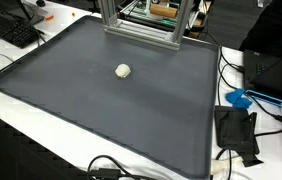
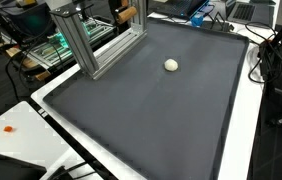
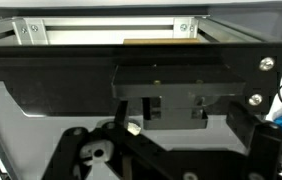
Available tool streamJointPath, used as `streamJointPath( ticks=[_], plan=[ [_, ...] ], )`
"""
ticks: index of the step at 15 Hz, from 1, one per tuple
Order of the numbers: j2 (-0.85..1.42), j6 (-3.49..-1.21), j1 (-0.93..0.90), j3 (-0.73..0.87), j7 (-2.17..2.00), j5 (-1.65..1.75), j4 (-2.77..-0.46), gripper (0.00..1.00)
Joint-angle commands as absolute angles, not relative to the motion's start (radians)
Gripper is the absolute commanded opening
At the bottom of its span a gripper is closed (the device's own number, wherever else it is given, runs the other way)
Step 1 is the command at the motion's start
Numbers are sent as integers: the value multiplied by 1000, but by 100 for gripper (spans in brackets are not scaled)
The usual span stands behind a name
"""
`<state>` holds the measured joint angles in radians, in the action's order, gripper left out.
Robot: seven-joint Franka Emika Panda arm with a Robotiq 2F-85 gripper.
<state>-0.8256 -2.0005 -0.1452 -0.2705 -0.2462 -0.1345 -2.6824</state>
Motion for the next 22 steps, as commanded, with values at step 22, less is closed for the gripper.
streamJointPath(
  ticks=[22],
  plan=[
    [-760,-1934,-158,-258,-197,-80,-2661,92]
  ],
)
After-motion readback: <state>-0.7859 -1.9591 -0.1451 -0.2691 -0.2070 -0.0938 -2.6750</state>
